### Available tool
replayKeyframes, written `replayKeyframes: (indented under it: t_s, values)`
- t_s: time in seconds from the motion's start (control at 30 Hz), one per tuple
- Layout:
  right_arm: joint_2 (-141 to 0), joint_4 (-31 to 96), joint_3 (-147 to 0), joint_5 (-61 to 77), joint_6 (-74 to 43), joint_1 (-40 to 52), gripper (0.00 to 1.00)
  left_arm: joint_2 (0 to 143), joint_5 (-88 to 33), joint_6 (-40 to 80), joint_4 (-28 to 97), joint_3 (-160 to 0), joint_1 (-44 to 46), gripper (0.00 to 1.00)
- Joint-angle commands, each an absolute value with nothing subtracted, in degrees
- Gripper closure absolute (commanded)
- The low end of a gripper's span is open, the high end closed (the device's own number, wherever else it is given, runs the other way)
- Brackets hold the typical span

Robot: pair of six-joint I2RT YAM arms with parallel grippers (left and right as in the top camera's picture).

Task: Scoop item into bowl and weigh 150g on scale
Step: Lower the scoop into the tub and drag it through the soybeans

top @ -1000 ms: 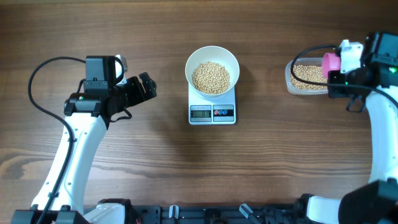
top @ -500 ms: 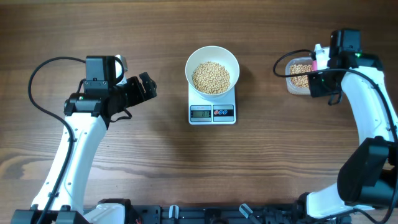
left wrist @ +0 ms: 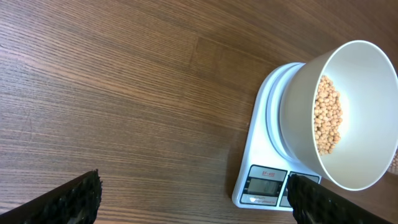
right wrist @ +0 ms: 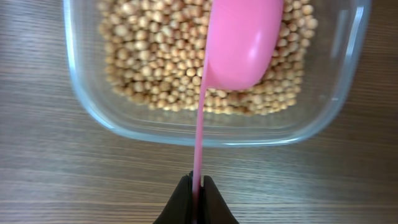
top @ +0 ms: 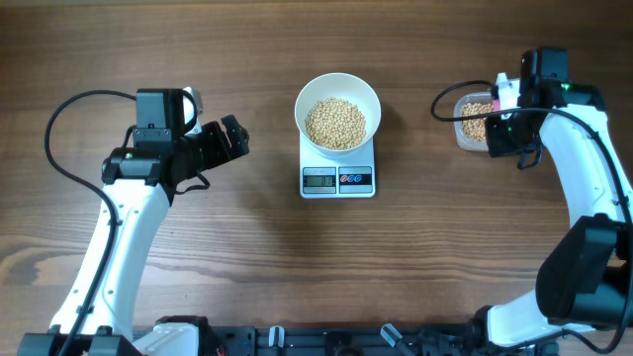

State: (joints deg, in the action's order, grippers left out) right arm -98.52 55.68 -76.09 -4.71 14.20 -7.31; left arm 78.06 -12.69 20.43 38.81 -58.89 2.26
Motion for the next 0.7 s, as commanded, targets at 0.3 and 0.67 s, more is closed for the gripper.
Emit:
replayKeyframes:
  t_s: [0.3, 0.67]
  values:
    - [-100.12, 56.66, -75.33, 10.7, 13.43, -7.2, 0.96, 78.46, -12.1, 19.94, 38.81, -60.01, 2.39, 0.0]
    - [-100.12, 57.82, -75.33, 15.68, 11.4, -8.56, 0.95, 78.46, -12.1, 19.97, 38.81, -60.01, 2.39, 0.0]
